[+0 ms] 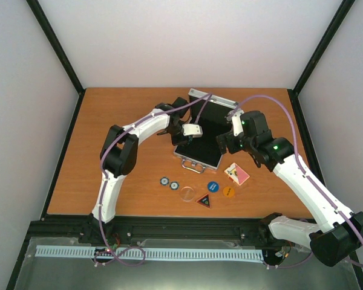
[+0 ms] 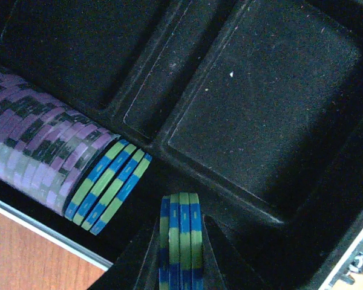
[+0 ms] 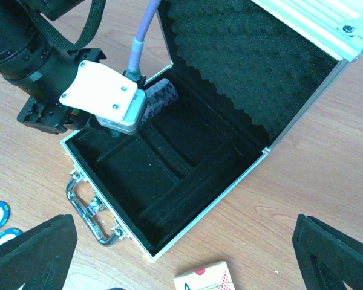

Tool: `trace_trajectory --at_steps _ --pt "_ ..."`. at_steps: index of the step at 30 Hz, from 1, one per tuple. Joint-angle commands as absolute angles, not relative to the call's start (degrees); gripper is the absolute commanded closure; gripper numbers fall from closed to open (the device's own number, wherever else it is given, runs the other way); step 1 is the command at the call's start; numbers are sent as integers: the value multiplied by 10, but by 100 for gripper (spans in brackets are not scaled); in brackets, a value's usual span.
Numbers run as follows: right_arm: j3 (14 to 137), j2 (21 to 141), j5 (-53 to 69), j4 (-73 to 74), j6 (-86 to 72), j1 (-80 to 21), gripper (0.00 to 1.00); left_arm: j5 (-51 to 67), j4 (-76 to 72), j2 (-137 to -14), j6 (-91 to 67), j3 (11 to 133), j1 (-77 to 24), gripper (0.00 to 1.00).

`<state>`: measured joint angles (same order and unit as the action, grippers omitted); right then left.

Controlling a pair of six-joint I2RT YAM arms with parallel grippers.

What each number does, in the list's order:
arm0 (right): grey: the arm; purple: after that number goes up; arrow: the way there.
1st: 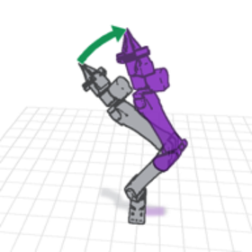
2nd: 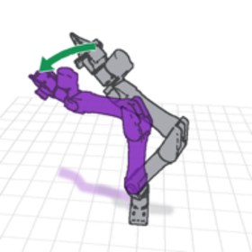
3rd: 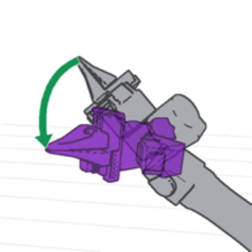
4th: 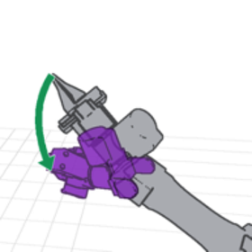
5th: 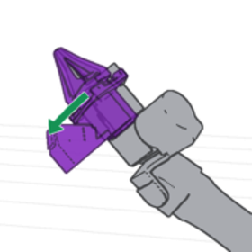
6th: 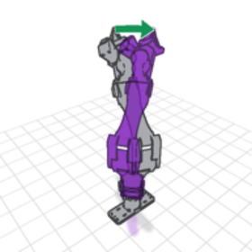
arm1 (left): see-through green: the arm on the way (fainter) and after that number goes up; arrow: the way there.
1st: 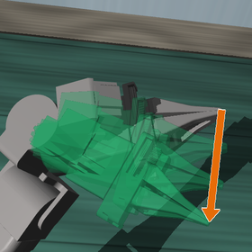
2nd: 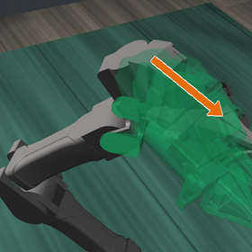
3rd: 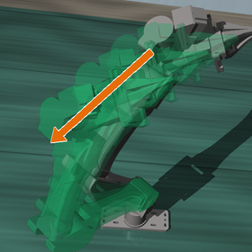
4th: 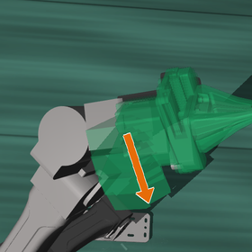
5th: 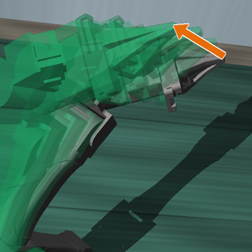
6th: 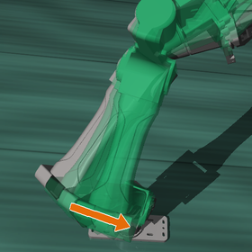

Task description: Pack up texas hold em set

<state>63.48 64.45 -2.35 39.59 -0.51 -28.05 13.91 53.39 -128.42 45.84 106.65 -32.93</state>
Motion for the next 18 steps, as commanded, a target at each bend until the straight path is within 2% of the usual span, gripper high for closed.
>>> trace_trajectory --at_steps 1,12,16,18 --pt "633 639 -18 383 -11 -273 0 119 513 -1297 497 1072 -336 99" --pt "624 634 -13 385 -12 -270 0 104 482 -1301 551 1038 -340 97" --pt "621 632 -12 384 -12 -269 0 95 467 -1300 559 1028 -339 86" --pt "620 632 -11 384 -12 -269 0 84 457 -1302 564 1025 -340 85"
